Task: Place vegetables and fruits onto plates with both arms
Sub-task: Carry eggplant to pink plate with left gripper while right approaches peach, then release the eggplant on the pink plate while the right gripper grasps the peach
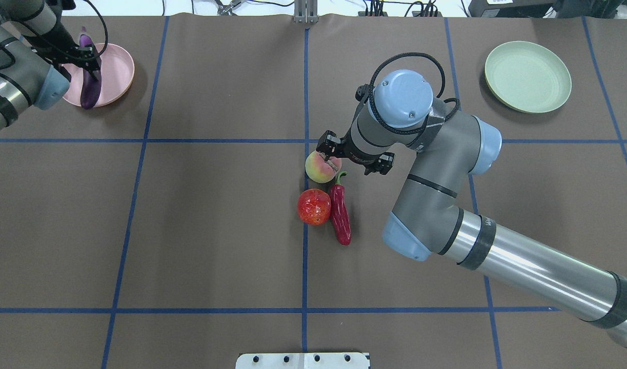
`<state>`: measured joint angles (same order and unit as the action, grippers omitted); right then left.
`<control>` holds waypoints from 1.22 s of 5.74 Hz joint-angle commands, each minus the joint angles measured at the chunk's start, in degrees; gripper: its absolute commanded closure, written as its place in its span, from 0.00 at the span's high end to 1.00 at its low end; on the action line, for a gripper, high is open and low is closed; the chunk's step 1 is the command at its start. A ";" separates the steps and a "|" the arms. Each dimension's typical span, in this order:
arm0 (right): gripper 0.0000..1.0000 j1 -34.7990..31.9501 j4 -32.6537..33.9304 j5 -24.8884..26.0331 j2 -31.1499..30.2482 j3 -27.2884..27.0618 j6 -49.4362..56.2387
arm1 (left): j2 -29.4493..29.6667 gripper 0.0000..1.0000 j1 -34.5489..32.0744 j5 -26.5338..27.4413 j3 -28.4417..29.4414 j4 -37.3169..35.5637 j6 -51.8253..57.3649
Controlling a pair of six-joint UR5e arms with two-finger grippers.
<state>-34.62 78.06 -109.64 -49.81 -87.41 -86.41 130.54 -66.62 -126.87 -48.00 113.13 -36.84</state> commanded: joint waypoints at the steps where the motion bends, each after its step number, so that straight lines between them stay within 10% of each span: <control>1: 1.00 0.60 -3.32 1.62 2.80 3.64 -1.13 | 0.50 1.00 0.00 0.13 -0.07 0.86 -0.16; 4: 0.99 1.48 -7.75 2.41 2.70 7.69 -1.13 | -0.89 1.00 0.78 -2.74 -14.05 -2.79 -11.14; 5: 0.81 1.57 -7.84 2.50 2.79 7.69 -1.56 | -3.43 1.00 4.10 -4.86 -24.24 -3.87 -20.89; 6: 0.01 1.66 -7.93 2.50 2.71 7.26 -2.52 | -6.41 1.00 10.22 -4.44 -34.00 -4.05 -30.65; 7: 0.00 0.79 -7.84 1.89 2.71 6.03 -2.19 | -6.09 1.00 16.20 -3.83 -39.14 -5.36 -39.97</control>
<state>-33.30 70.19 -107.36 -47.09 -80.51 -88.62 124.86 -55.38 -131.06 -81.73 108.68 -68.80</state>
